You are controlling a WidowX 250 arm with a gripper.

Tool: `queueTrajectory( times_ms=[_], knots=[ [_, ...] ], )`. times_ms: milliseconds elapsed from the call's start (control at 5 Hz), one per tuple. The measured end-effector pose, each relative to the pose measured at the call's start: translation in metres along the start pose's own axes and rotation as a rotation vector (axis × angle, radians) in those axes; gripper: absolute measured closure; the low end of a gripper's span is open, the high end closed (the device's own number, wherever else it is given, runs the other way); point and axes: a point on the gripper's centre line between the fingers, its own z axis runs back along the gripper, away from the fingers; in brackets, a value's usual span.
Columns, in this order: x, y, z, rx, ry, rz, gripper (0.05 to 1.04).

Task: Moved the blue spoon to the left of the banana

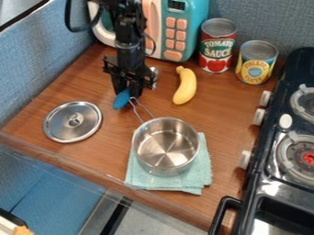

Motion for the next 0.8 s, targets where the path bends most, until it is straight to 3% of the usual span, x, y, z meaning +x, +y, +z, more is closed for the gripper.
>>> queueTrajectory(
  times_ms=[200, 400, 600, 800],
  knots=[
    [0.009, 0.004, -0.003, 0.009, -0.01, -0.055, 0.586],
    [0.008, 0.004, -0.003, 0.005, -0.01, -0.047, 0.284],
    [0.001, 0.001, 0.006, -0.036, -0.009, -0.013, 0.084],
    [0.007, 0.008, 0.04, -0.059, -0.079, 0.018, 0.081]
  ],
)
